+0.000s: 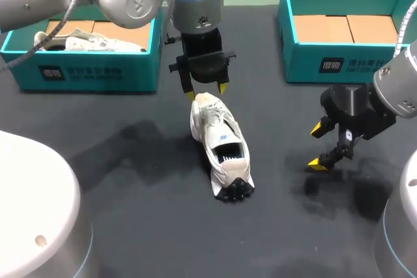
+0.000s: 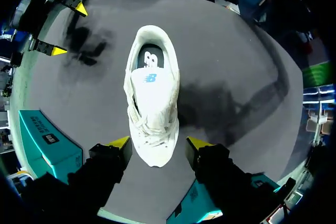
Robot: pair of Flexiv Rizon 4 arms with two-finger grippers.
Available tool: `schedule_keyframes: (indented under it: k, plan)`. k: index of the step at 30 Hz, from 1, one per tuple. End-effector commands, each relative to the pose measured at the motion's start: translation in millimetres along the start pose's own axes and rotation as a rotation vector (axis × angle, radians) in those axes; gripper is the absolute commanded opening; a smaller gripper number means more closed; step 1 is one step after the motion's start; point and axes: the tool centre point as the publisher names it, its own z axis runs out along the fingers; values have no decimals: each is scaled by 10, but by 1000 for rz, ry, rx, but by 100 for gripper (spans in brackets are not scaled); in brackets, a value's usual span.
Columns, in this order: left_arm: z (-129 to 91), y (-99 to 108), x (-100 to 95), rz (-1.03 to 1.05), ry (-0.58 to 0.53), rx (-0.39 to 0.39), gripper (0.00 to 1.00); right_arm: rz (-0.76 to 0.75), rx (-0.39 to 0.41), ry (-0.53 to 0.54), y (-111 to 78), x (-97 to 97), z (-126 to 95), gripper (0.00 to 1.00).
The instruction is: Take the shoe out of the shoebox, open the shoe tongue, remove and reinsert the insole, then place the shoe into the shoebox
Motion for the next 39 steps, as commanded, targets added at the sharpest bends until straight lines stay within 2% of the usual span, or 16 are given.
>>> schedule_keyframes:
  k: [1,4,12,16,24,32,35,39]
  plan:
    - [-29,-25,-3,14,-3,15,35,0,1,-2,-3,13,0,100]
    - [12,-83,-37,31,2,21,30,0,1,-2,-3,13,0,100]
    - [176,-213,-77,71,29,79,31,0,1,-2,-3,13,0,100]
    - [339,-344,-91,103,50,111,27,0,1,-2,-3,13,0,100]
    - [638,-574,-96,138,74,183,25,0,1,-2,-3,13,0,100]
    - [918,-709,-125,114,98,191,26,0,1,-2,-3,13,0,100]
    - [893,-730,-120,113,96,177,27,0,1,-2,-3,13,0,100]
    - [693,-730,-97,115,57,142,29,0,1,-2,-3,13,0,100]
